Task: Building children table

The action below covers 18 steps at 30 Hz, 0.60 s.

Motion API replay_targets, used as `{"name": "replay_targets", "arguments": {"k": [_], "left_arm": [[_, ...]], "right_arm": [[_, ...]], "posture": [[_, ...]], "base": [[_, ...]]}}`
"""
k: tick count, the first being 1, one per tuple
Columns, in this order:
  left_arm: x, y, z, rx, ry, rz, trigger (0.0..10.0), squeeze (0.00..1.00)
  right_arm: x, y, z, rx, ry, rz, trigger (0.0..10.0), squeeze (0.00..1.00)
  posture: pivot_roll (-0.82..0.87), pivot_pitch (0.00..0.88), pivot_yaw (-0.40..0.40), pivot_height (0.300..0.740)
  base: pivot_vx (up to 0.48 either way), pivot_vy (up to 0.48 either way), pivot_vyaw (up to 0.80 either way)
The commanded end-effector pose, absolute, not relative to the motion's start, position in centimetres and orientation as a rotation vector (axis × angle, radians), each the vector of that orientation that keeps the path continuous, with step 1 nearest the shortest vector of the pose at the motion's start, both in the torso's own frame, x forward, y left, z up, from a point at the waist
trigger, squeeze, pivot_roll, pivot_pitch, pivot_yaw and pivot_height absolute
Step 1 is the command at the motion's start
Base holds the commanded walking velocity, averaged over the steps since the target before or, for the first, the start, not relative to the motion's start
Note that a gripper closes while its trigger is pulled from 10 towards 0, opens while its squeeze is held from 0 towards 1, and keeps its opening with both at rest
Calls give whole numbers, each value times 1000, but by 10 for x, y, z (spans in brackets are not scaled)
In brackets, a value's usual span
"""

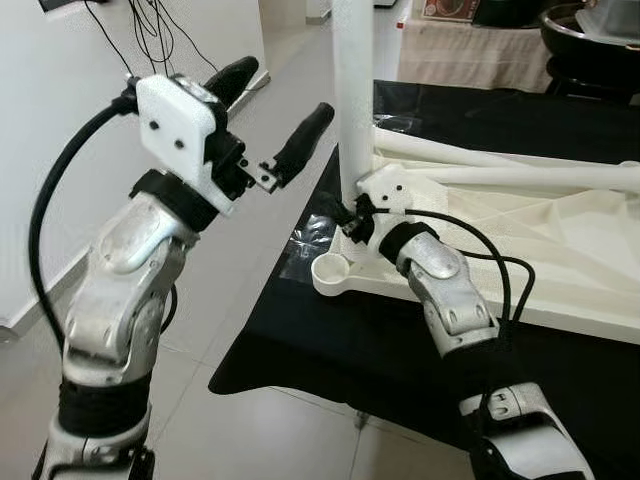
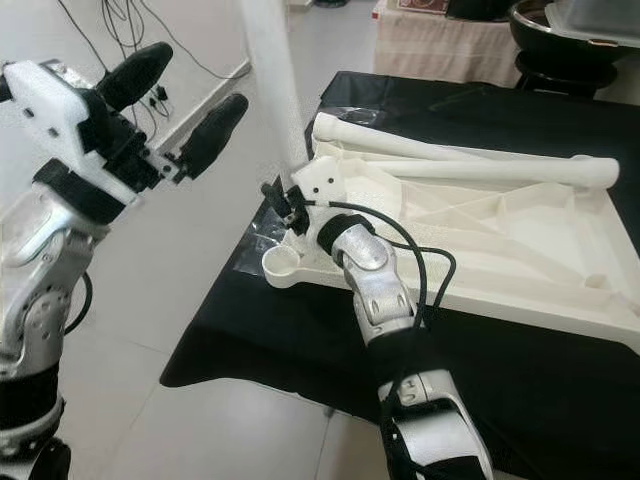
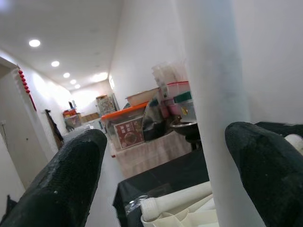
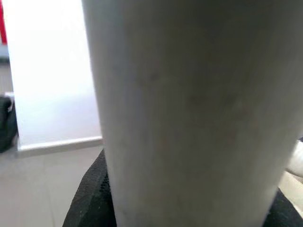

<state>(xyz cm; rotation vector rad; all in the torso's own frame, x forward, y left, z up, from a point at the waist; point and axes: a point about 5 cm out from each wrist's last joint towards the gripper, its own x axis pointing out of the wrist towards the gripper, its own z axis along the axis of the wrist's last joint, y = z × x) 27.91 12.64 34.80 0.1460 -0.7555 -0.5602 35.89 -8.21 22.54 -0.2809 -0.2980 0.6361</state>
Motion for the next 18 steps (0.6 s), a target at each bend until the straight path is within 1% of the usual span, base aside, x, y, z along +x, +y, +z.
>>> {"name": "replay_targets", "arguments": {"k": [1, 4, 9, 12, 15, 17, 18], "left_arm": [[286, 125, 350, 118, -744, -572, 10000, 0], [297, 118, 353, 75, -734, -603, 10000, 0], [304, 109, 352, 49, -705, -667, 10000, 0], [306, 106, 350, 41, -696, -686, 10000, 0], [305, 99, 348, 6, -681, -756, 10000, 0], [303, 98, 347, 6, -687, -765, 10000, 0], [303, 98, 347, 5, -688, -760, 10000, 0]], "right_arm": [[348, -67, 229, -340, -363, 719, 10000, 0], [339, -54, 231, -387, -400, 798, 10000, 0], [336, -48, 232, -416, -417, 827, 10000, 0], [335, -47, 233, -418, -419, 829, 10000, 0], [336, -47, 233, -423, -418, 817, 10000, 0], [338, -49, 232, -424, -411, 800, 10000, 0], [343, -53, 233, -410, -397, 751, 10000, 0]], "posture": [[41, 81, 43, 740], [36, 77, 47, 740], [29, 70, 54, 740], [29, 70, 54, 740], [27, 71, 57, 740], [27, 72, 57, 740], [29, 74, 55, 740]], "base": [[0, 0, 0], [0, 0, 0], [0, 0, 0], [0, 0, 0], [0, 0, 0], [0, 0, 0], [0, 0, 0]]}}
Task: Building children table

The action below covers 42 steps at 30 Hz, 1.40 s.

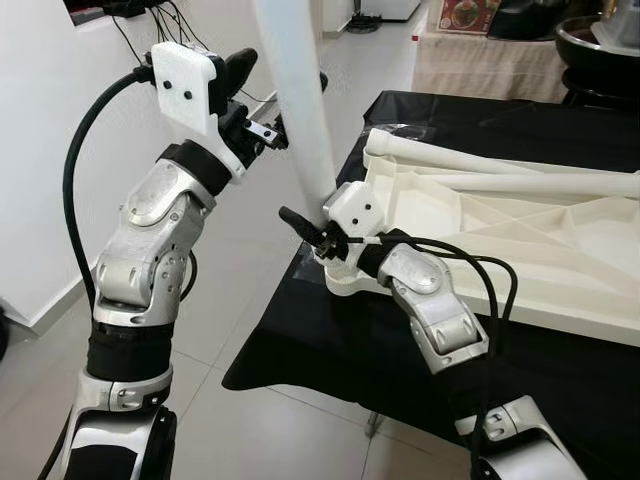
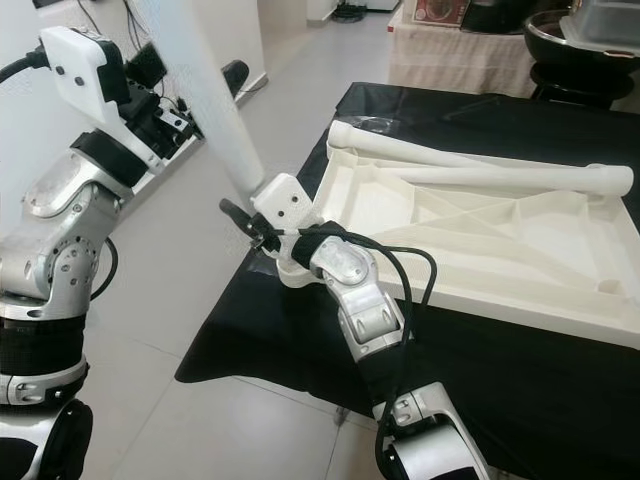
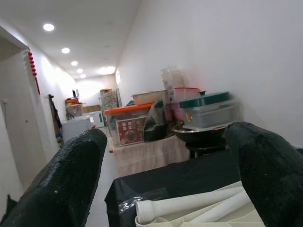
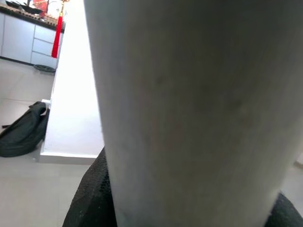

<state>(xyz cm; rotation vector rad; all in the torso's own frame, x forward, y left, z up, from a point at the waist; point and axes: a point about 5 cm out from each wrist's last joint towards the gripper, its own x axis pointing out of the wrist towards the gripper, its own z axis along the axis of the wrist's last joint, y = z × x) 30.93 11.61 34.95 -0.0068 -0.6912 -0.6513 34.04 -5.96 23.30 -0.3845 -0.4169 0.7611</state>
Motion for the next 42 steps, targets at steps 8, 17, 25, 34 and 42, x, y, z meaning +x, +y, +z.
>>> {"name": "replay_targets", "arguments": {"k": [8, 17, 25, 34, 42], "left_arm": [[298, 102, 340, -6, -683, -766, 10000, 0], [293, 99, 338, 4, -684, -794, 10000, 0], [297, 104, 345, 19, -722, -750, 10000, 0], [301, 105, 355, 9, -755, -737, 10000, 0], [303, 101, 358, -18, -766, -738, 0, 0]], "right_arm": [[370, -86, 246, -256, -337, 483, 10000, 0], [373, -92, 248, -218, -322, 442, 10000, 0], [358, -70, 251, -303, -406, 582, 10000, 0], [338, -45, 236, -406, -404, 791, 10000, 0], [341, -44, 225, -423, -357, 752, 10000, 0]], "posture": [[35, 78, 47, 740], [31, 79, 44, 740], [24, 77, 48, 740], [13, 67, 53, 740], [10, 61, 55, 740]], "base": [[0, 0, 0], [0, 0, 0], [0, 0, 0], [0, 0, 0], [0, 0, 0]]}}
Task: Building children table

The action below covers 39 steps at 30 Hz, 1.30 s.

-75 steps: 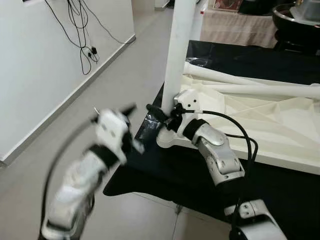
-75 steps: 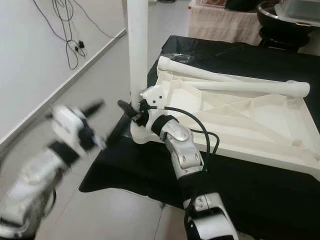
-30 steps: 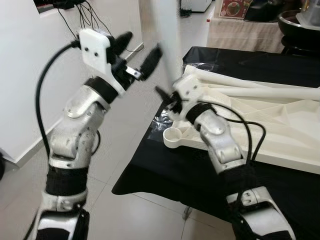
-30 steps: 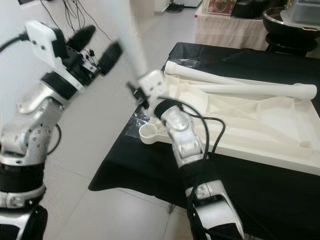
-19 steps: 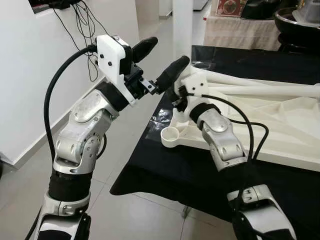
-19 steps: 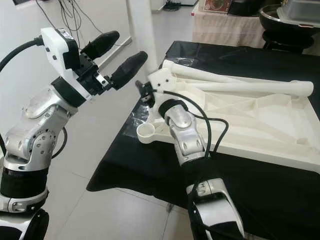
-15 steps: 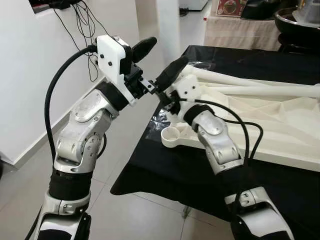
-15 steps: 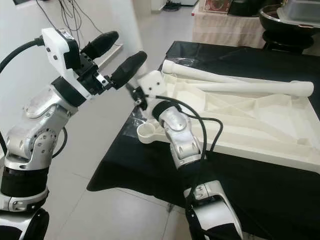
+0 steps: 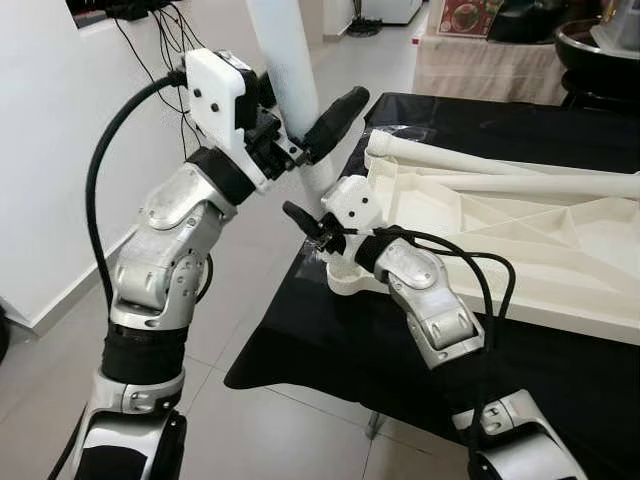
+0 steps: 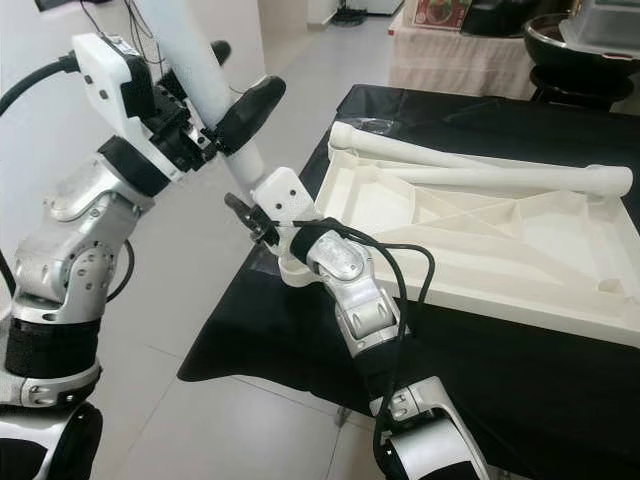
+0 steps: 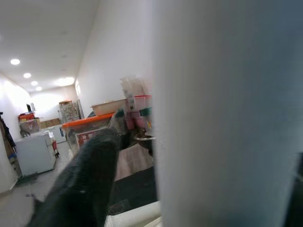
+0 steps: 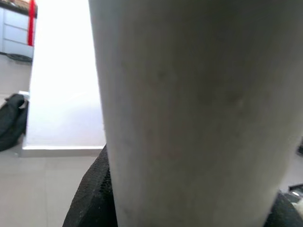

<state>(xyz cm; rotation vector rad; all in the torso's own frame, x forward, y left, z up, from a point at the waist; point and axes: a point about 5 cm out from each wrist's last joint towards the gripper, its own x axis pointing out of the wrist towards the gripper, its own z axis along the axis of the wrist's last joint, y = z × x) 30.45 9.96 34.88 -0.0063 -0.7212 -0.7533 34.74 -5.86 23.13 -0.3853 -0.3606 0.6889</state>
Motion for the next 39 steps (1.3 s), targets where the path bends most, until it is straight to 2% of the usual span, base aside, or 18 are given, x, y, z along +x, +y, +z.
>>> {"name": "replay_targets", "arguments": {"k": [1, 6, 16, 17, 18, 23, 24, 25, 27, 29, 32, 33, 34, 39], "left_arm": [[303, 101, 358, -18, -766, -737, 0, 0], [305, 102, 359, -25, -768, -733, 0, 0], [302, 104, 359, -55, -734, -901, 0, 0], [302, 105, 360, -60, -727, -931, 0, 0], [301, 104, 360, -51, -722, -967, 0, 0], [291, 99, 361, -24, -663, -1228, 0, 0], [288, 97, 360, -6, -643, -1297, 0, 0], [284, 96, 358, 9, -612, -1379, 0, 0], [284, 96, 358, 9, -612, -1379, 0, 0], [273, 95, 352, 60, -554, -1556, 0, 0], [269, 93, 352, 36, -523, -1655, 0, 0], [268, 92, 352, 21, -515, -1696, 0, 0], [267, 91, 352, 15, -512, -1725, 0, 0], [265, 91, 352, 21, -495, -1774, 0, 0]], "right_arm": [[343, -46, 225, -422, -352, 738, 10000, 0], [346, -50, 226, -410, -336, 712, 10000, 0], [349, -49, 225, -380, -304, 726, 10000, 0], [350, -49, 225, -368, -297, 736, 10000, 890], [351, -49, 226, -357, -294, 743, 10000, 1000], [348, -48, 230, -353, -302, 890, 10000, 1000], [347, -48, 231, -368, -297, 922, 10000, 761], [347, -49, 231, -385, -289, 947, 10000, 0], [347, -49, 231, -385, -289, 947, 10000, 0], [348, -49, 231, -419, -277, 988, 10000, 0], [348, -47, 231, -409, -267, 1024, 10000, 0], [347, -45, 231, -390, -263, 1045, 8235, 0], [345, -43, 231, -369, -259, 1064, 0, 0], [341, -40, 227, -348, -240, 1117, 0, 0]], "posture": [[10, 61, 55, 740], [12, 64, 52, 740], [21, 63, 45, 740], [21, 63, 45, 740], [23, 61, 43, 740], [25, 55, 42, 740], [24, 53, 40, 740], [24, 53, 40, 740], [24, 53, 40, 740], [25, 51, 38, 740], [25, 52, 37, 740], [25, 52, 37, 740], [24, 51, 38, 740], [20, 54, 40, 740]], "base": [[0, 0, 0], [0, 0, 0], [0, 0, 0], [0, 0, 0], [0, 0, 0], [0, 0, 0], [0, 0, 0], [0, 0, 0], [0, 0, 0], [0, 0, 0], [0, 0, 0], [0, 0, 0], [0, 0, 0], [0, 0, 0]]}}
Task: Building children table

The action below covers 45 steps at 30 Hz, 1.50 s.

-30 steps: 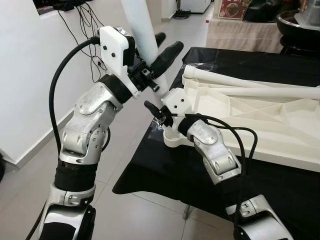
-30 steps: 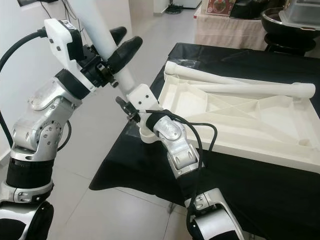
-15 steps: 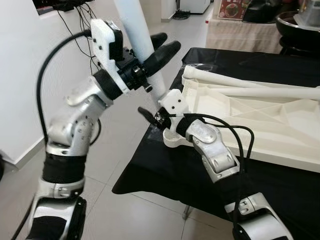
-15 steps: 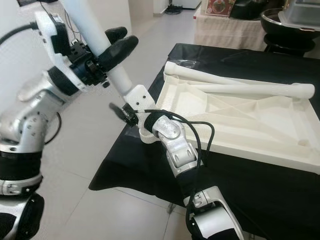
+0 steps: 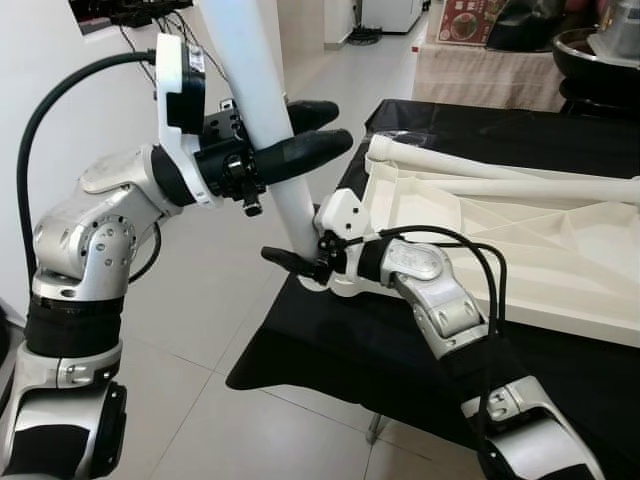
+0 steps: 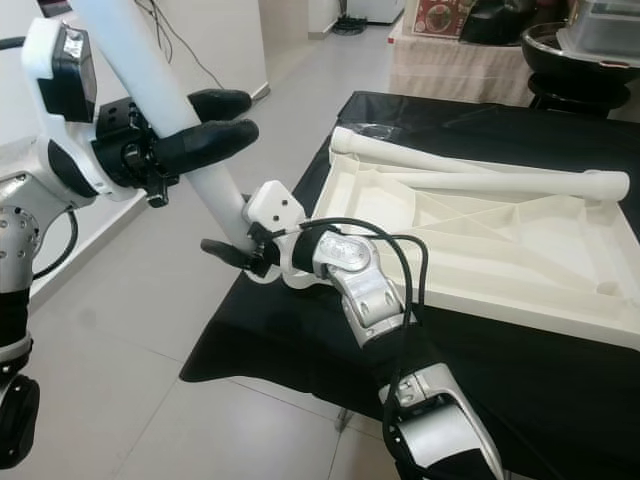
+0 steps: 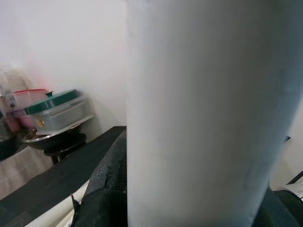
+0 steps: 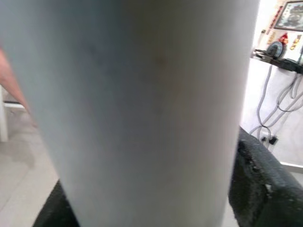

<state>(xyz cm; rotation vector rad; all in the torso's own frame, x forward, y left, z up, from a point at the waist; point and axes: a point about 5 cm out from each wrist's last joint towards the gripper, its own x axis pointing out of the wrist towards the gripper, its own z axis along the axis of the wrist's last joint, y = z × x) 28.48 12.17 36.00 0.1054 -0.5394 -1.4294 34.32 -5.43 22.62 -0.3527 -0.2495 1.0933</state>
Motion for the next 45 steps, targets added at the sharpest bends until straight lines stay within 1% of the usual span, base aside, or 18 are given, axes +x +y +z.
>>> {"name": "replay_targets", "arguments": {"k": [1, 12, 13, 14, 15, 16, 20, 22, 26, 30, 33, 36, 37, 38, 39, 40, 41, 45], "left_arm": [[265, 92, 351, 24, -490, -1787, 0, 0], [267, 95, 351, 8, -511, -1777, 0, 0], [275, 97, 355, -31, -568, -1648, 10000, 380], [283, 100, 359, -73, -606, -1536, 10000, 784], [283, 100, 359, -73, -606, -1536, 10000, 784], [288, 104, 361, -97, -633, -1451, 10000, 1000], [301, 135, 363, -211, -700, -1068, 10000, 1000], [302, 138, 362, -223, -699, -1022, 10000, 1000], [309, 175, 318, -235, -593, -675, 10000, 1000], [306, 189, 302, -218, -556, -514, 10000, 1000], [284, 198, 273, -154, -453, -336, 10000, 1000], [281, 197, 271, -150, -446, -326, 10000, 1000], [270, 176, 252, -98, -364, -409, 10000, 0], [270, 176, 252, -98, -364, -409, 10000, 0], [255, 153, 225, -79, -266, -498, 10000, 0], [241, 138, 207, -79, -201, -560, 10000, 0], [227, 123, 188, -102, -128, -601, 10000, 0], [201, 104, 154, -52, -16, -637, 10000, 0]], "right_arm": [[340, -41, 226, -345, -232, 1128, 0, 0], [343, -45, 224, -313, -218, 1116, 0, 0], [349, -49, 225, -297, -211, 1055, 0, 0], [355, -53, 225, -287, -203, 993, 0, 0], [355, -53, 225, -287, -203, 993, 0, 0], [360, -56, 226, -282, -197, 945, 0, 0], [381, -77, 230, -243, -173, 690, 0, 0], [382, -80, 231, -233, -169, 665, 0, 0], [390, -93, 229, -175, -132, 546, 0, 0], [392, -97, 227, -156, -120, 498, 0, 0], [396, -103, 231, -23, -144, 433, 0, 0], [397, -102, 233, -2, -151, 432, 0, 0], [391, -93, 238, 44, -194, 534, 0, 0], [391, -93, 238, 44, -194, 534, 0, 0], [383, -83, 241, 68, -232, 664, 1098, 0], [376, -75, 244, 83, -260, 756, 7569, 0], [370, -69, 243, 60, -277, 827, 10000, 0], [367, -61, 236, -9, -267, 883, 10000, 0]], "posture": [[19, 56, 41, 740], [16, 60, 38, 740], [18, 65, 35, 740], [19, 68, 34, 740], [19, 68, 34, 740], [19, 69, 33, 740], [22, 91, 28, 740], [23, 94, 26, 740], [40, 134, 15, 740], [48, 145, 12, 740], [72, 180, 12, 740], [72, 180, 12, 740], [84, 203, 20, 740], [84, 203, 20, 740], [84, 213, 21, 740], [84, 217, 22, 740], [83, 232, 26, 740], [85, 271, 28, 740]], "base": [[0, 0, 0], [0, 0, 0], [0, 0, 0], [0, 0, 0], [0, 0, 0], [0, 0, 0], [0, 0, 0], [0, 0, 0], [0, 0, 0], [0, 0, 0], [0, 0, 0], [0, 0, 0], [0, 0, 0], [0, 0, 0], [0, 0, 0], [0, 0, 0], [0, 0, 0], [0, 0, 0]]}}
